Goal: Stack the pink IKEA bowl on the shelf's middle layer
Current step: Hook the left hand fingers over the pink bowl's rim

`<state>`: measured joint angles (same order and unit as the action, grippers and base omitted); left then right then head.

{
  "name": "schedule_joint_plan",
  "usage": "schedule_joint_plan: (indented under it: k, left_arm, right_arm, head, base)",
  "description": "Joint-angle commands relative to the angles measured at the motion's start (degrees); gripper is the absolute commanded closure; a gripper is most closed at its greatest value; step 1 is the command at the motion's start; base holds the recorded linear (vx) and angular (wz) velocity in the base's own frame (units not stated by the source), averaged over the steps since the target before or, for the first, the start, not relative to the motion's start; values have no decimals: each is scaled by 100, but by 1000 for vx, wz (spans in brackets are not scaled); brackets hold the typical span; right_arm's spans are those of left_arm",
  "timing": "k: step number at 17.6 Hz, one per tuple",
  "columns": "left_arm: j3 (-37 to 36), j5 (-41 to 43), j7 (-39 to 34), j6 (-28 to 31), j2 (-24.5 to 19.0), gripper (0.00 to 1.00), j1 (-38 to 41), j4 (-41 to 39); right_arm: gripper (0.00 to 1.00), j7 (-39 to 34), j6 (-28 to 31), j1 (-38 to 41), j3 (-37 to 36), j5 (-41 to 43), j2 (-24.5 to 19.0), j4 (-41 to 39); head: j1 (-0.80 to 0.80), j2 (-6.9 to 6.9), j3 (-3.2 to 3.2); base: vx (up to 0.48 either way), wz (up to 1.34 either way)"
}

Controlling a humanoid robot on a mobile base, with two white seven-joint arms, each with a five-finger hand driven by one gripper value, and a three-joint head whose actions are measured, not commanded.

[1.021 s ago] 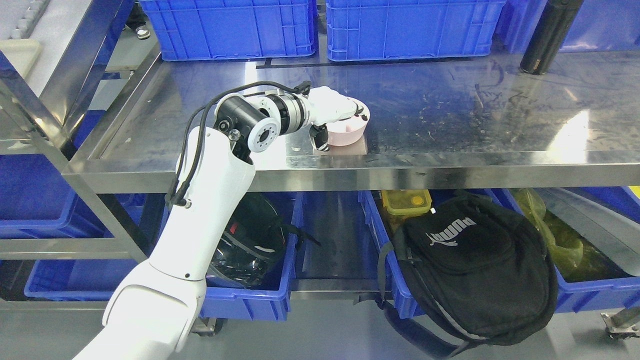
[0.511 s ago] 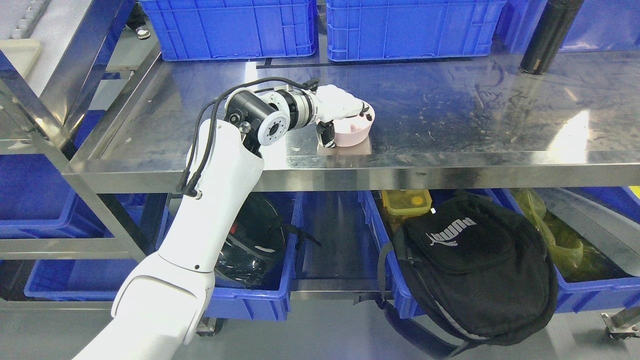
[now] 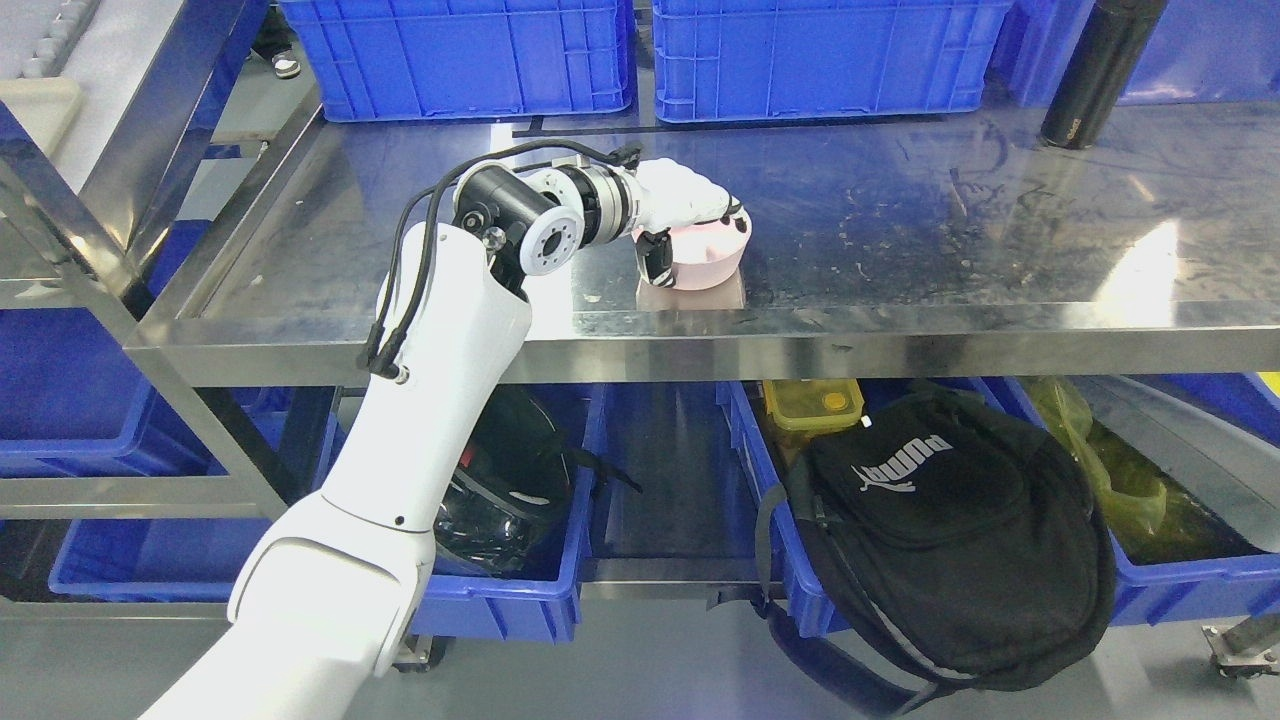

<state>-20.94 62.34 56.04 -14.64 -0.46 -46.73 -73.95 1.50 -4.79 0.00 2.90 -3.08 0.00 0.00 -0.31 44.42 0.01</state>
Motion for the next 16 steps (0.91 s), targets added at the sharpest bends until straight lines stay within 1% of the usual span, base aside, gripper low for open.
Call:
schedule_joint_plan:
  k: [1,5,8,11,13,16]
  left_arm:
    - [63,-2,38,5,-165,25,-82,153]
    - [90,-2,47,5,-279,25,-74,161]
    - [20,6,47,-4,-271,25,-12,214]
    - [-120,-2,47,-30,-192,25,23,424]
    - [-139,-2,12,-48,-61,25,23,547]
    - [-147,-37,-6,-66,-54,25,23,574]
  right_arm:
    - [0,0,4,132,0,0,100,-100]
    - [0,0,4,132,0,0,100,-100]
    - [0,0,4,132,0,0,100,-100]
    - [0,0,4,132,0,0,100,-100]
    - [0,0,4,132,0,0,100,-100]
    - [0,0,4,132,0,0,100,-100]
  head:
    - [0,0,0]
    - [0,0,0]
    - [0,0,0]
    - [0,0,0]
    - [0,0,0]
    - [0,0,0]
  base:
    - [0,0]
    - [0,0]
    - [0,0]
    - [0,0]
    - [0,0]
    - [0,0]
